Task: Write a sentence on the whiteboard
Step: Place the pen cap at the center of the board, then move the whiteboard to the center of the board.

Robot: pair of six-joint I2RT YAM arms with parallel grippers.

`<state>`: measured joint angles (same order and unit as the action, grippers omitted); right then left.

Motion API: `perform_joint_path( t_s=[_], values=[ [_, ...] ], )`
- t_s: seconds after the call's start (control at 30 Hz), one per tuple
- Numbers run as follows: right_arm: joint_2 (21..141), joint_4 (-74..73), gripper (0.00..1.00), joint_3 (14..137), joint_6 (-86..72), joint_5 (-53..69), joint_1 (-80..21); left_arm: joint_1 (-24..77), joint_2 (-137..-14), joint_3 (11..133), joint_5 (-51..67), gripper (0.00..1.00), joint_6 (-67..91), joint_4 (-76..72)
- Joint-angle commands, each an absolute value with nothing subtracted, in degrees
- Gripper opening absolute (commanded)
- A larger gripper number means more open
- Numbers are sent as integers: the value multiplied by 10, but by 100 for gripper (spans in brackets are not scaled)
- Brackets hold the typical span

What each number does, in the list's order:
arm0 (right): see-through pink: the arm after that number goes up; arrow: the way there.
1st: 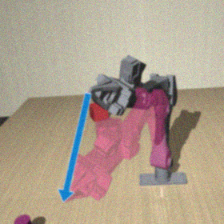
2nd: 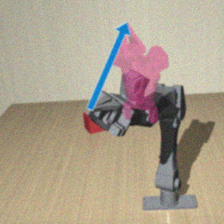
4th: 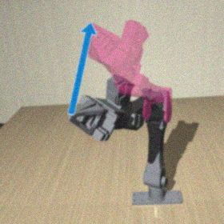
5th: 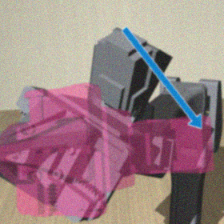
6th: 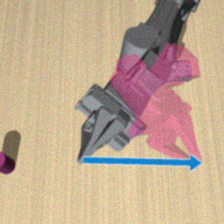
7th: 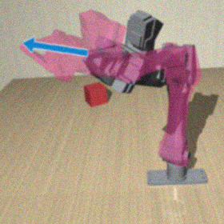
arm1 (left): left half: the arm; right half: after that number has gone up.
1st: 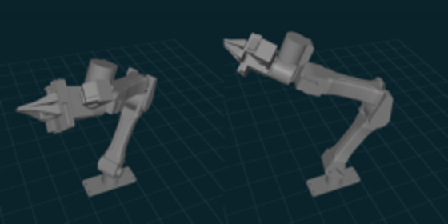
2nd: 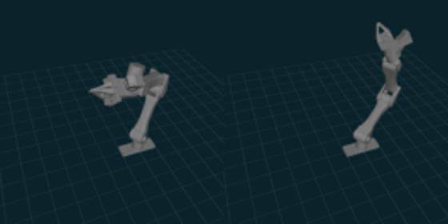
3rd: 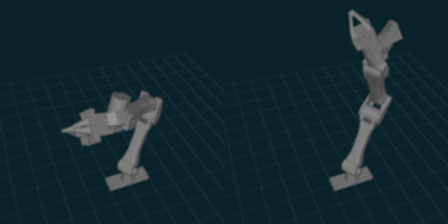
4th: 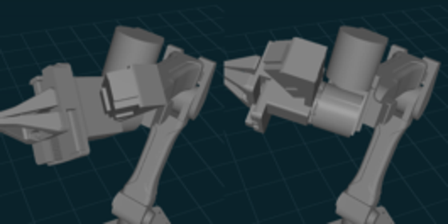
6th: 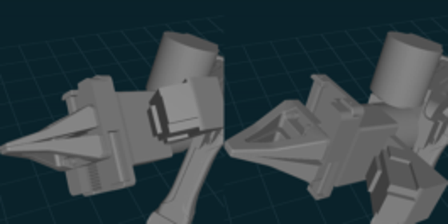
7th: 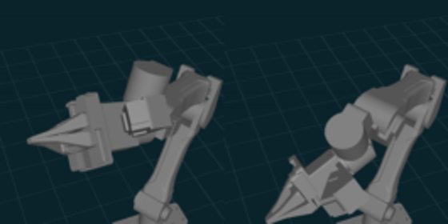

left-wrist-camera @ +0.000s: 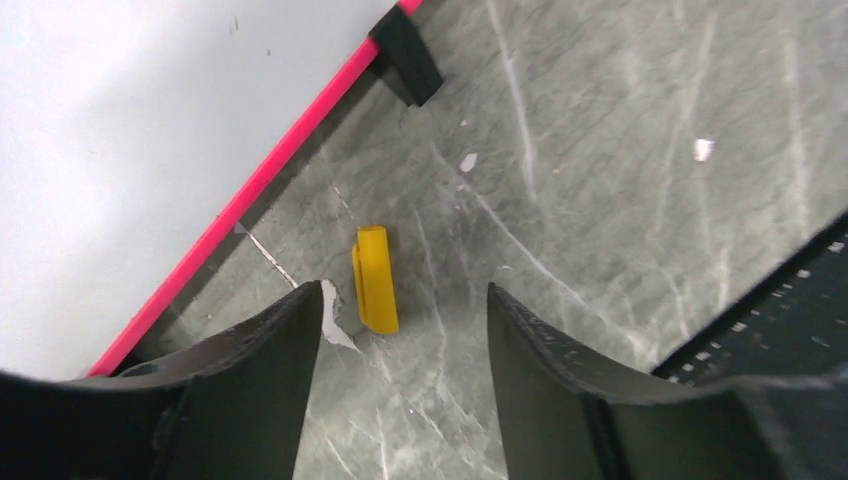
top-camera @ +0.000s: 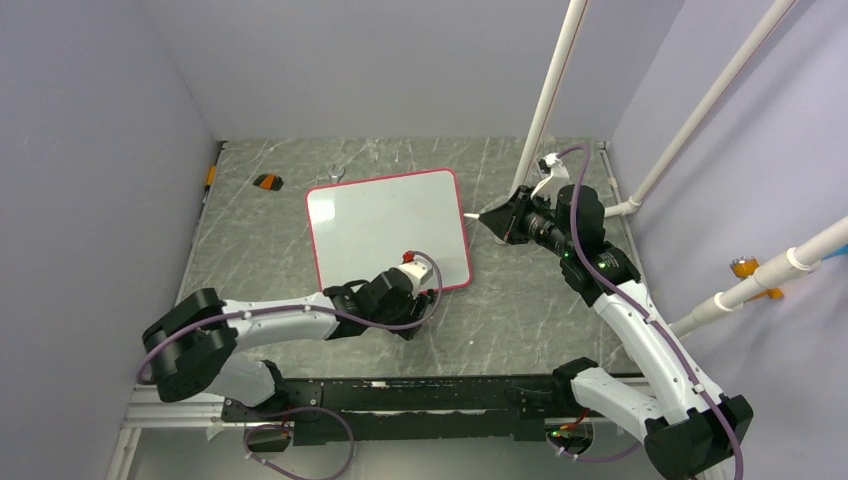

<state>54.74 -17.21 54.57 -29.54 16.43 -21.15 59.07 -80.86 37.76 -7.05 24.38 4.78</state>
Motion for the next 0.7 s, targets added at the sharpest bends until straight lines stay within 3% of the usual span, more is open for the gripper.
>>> perform_joint_path(
  t_s=[0.0,0.3,0.67],
  values=[
    [540,-174,0,559,-286,149,-211,595,-736,442,-49,67,203,119],
    [533,-169,0,560,-288,151,-211,563,-625,598,-49,77,115,340],
    [540,-171,0,571,-291,159,-217,290,-637,718,52,76,55,416]
  ],
)
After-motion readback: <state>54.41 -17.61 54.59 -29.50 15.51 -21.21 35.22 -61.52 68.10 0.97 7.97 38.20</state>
